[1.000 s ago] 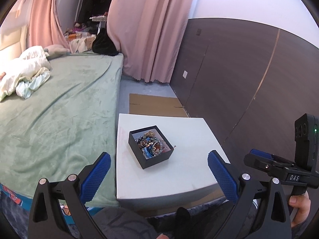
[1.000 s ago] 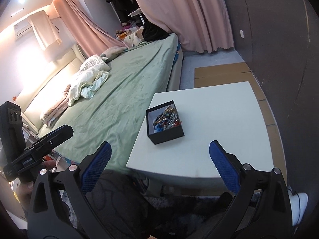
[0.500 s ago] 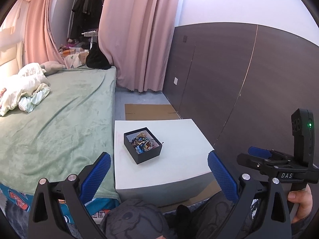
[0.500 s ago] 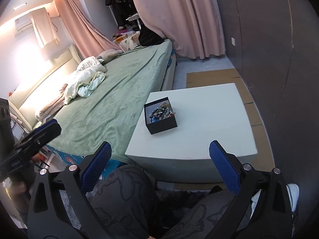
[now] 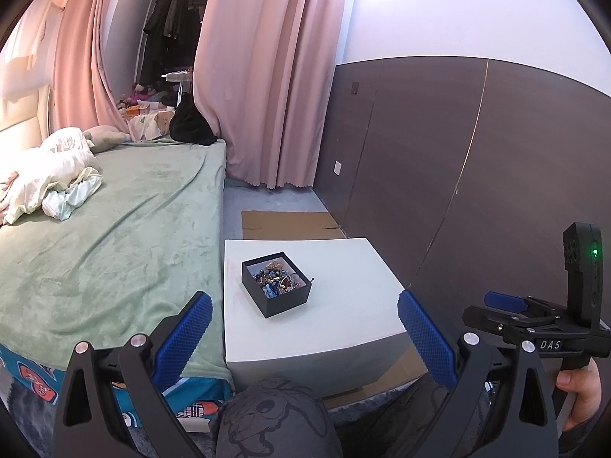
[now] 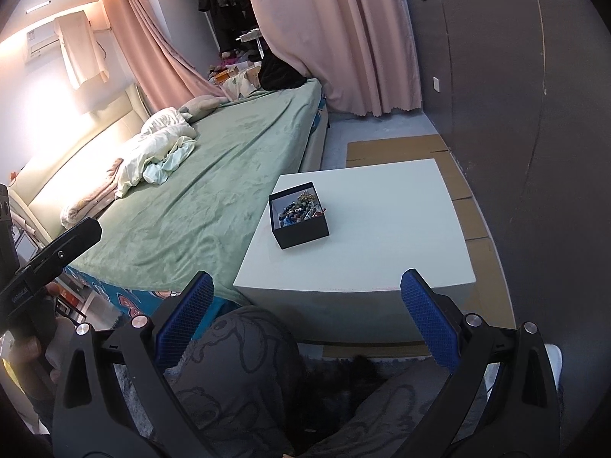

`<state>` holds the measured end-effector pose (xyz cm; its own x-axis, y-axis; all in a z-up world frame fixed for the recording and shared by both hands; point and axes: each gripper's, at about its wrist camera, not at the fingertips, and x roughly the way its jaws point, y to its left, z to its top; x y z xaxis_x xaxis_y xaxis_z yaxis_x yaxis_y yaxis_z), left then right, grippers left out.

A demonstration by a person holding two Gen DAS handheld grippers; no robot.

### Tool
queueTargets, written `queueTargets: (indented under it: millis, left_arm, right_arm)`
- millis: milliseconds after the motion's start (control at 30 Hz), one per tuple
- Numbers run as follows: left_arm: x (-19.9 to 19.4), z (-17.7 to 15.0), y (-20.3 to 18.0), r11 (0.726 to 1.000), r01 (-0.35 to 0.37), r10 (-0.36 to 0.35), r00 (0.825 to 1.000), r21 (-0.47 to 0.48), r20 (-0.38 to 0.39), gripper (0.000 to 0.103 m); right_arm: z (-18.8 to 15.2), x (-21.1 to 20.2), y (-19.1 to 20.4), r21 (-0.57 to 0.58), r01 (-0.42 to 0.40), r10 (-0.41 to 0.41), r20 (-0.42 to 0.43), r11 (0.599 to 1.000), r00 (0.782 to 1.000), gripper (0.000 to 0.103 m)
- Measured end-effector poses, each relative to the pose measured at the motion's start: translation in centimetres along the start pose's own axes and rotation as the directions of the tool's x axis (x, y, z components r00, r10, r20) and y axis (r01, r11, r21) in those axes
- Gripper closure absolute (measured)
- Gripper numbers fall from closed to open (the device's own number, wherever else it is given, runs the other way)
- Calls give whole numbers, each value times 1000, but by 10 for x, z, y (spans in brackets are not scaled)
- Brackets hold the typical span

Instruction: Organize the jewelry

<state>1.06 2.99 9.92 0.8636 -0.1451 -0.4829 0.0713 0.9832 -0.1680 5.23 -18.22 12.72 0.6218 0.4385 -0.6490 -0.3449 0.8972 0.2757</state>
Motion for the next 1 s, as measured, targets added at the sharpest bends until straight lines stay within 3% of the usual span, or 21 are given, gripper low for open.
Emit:
queueTargets:
  millis: [533, 1000]
  left_arm:
    - [-3, -1, -3, 997, -67, 67, 998, 48, 16, 8]
    - [-2, -2, -4, 997, -70, 70, 997, 40, 14, 8]
  right_arm:
    - [3, 1, 5, 16, -63, 62, 27, 998, 998, 5]
    - [-1, -3, 8, -11, -1, 2, 46, 1000, 999, 5]
